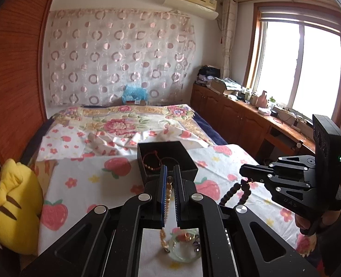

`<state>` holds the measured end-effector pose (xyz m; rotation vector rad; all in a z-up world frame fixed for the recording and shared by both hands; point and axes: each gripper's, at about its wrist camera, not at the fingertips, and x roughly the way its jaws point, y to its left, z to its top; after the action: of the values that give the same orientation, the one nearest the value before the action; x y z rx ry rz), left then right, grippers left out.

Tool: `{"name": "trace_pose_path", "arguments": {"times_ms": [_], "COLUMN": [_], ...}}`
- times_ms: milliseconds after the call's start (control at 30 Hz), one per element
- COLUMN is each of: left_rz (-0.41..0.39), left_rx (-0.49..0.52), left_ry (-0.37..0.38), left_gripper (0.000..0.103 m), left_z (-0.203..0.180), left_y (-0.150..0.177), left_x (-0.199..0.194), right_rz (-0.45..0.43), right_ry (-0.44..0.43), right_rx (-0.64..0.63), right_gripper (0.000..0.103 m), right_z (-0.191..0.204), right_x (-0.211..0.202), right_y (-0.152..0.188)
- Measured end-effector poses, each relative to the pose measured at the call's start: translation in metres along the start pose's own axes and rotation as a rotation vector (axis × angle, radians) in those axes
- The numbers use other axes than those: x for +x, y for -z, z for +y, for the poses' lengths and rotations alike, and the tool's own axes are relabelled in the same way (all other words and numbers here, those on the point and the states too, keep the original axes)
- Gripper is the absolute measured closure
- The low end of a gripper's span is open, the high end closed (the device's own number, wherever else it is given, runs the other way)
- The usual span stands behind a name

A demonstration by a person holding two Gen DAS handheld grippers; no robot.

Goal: Organize jewelry
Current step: 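Carry the necklace and bead bracelet over the black box and open both grippers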

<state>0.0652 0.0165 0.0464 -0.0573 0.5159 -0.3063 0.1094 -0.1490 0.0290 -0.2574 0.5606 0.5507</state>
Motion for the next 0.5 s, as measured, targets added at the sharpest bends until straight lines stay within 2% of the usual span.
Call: {"name": "trace_pose_path", "arguments": {"times_ms": [500], "left_rz": [-0.076], "left_rx": [0.083], "left_ry": [-0.024], "left_gripper": [0.098], "left_z": [-0.016], "left_y": [-0.066], "left_x": [0.017], "right_rz": [-0.057], "right_ry": [0.066], "right_rx": [-0.036], "right_gripper": [0.102], "right_z": [-0.030], "right_x": [0.028], "right_y": [-0.056]}}
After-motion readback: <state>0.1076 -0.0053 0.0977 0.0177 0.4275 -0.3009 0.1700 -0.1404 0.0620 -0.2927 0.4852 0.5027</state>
